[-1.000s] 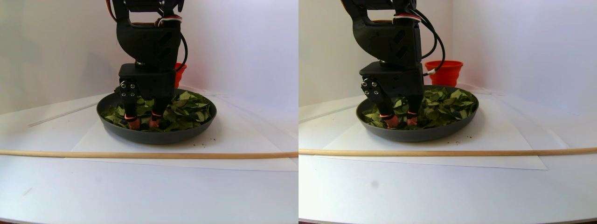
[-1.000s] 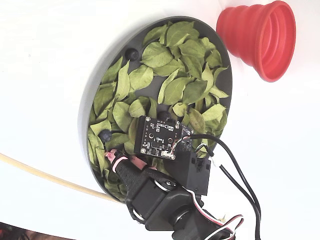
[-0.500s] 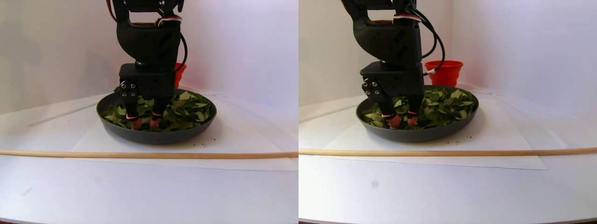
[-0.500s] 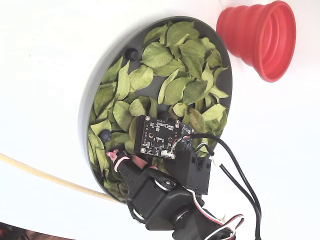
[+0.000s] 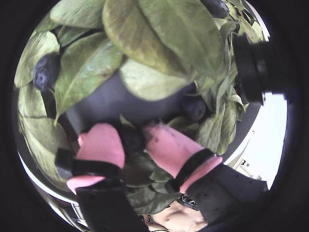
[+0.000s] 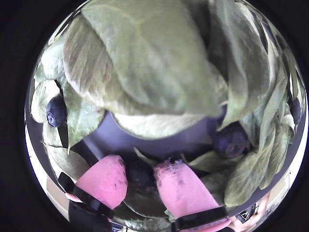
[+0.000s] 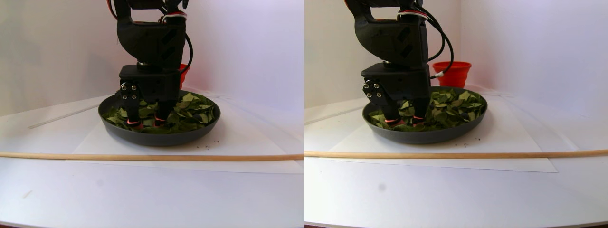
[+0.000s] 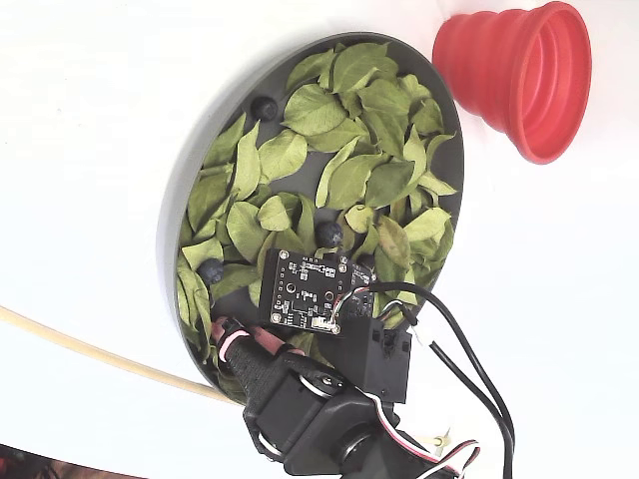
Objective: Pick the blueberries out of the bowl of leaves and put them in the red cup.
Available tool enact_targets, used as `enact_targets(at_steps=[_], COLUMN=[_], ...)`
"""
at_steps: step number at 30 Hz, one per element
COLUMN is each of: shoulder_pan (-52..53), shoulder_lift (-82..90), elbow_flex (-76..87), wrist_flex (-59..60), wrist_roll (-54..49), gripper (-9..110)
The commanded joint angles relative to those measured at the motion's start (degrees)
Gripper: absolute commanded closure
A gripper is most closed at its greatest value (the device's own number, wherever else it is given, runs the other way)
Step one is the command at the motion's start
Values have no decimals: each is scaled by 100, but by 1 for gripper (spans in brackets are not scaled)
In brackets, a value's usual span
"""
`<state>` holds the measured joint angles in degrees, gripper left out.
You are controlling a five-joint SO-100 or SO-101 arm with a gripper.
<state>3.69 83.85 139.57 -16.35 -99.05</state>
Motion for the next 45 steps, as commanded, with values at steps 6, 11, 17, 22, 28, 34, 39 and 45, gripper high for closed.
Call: enact_targets(at_steps=[6, 11, 17, 22, 28, 34, 39, 45], shoulder_pan=[18, 35, 53, 105, 114, 158, 220, 281], shoulder_lift=[703, 967, 1257, 1380, 1811, 2127, 2373, 2760], elbow_flex=[79, 79, 97, 97, 132, 220, 220, 229], wrist_flex=[-62, 132, 352, 431, 835, 984, 1116, 1257], wrist_roll=[53, 53, 0, -53, -44, -97, -149, -237], gripper=[91, 91, 91, 91, 91, 91, 91, 91])
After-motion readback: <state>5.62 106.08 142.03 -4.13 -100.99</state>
